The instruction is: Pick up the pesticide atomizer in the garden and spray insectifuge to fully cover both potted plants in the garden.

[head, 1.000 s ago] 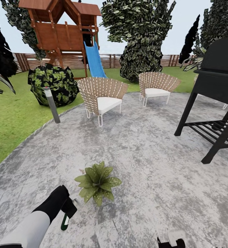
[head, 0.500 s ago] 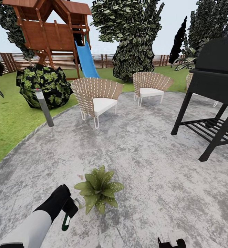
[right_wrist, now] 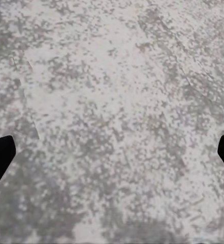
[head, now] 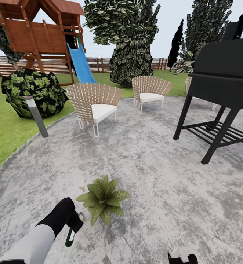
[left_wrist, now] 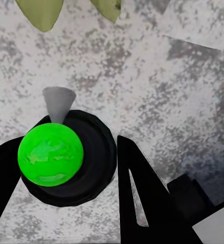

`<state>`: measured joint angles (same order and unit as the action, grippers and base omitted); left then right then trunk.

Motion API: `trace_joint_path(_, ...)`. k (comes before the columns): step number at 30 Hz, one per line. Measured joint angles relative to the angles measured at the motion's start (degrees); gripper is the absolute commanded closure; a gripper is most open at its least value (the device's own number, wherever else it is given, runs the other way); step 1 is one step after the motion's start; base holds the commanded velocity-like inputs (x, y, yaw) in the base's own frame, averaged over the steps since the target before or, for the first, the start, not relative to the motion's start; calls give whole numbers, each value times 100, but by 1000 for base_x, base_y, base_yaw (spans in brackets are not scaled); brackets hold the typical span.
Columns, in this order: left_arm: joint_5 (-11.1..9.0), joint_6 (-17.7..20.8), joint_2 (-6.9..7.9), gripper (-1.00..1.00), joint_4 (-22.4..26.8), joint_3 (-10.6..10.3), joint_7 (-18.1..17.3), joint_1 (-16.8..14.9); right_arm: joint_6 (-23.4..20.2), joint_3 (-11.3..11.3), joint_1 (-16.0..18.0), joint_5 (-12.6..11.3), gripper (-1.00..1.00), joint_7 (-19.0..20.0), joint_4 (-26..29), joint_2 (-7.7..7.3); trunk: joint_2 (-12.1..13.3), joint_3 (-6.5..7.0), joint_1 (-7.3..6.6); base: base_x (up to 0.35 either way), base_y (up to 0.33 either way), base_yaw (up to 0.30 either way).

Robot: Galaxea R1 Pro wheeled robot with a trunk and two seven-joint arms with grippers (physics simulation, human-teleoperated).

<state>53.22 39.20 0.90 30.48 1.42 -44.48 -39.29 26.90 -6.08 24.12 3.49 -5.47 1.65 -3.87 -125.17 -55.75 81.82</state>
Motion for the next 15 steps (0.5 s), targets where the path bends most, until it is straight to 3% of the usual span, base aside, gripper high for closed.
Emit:
trace_joint_path(3, 2, 1, -1, 100, 0, 1, 0, 0, -1, 0, 0, 0, -100, 2, 0, 1, 0, 0, -2, -18, 317, -261)
trace_joint_path(7, -11, -6, -1, 100, -9, 9, 0, 0, 1, 0, 0, 0, -100, 3, 0, -1, 0, 0, -5, 214, 212, -261)
trace_joint_path(10, -3, -9, 3, 100, -13, 4, 1, 11, 3, 1, 1, 0, -100, -1, -1, -1, 0, 0, -3, 103, 46, -201)
trace_joint_path(15, 9, -11, 40, 100, -22, -33, 7, 26, 3, 7, 2, 5, -100, 4, -10, -13, 0, 0, -2, 8, 4, -26)
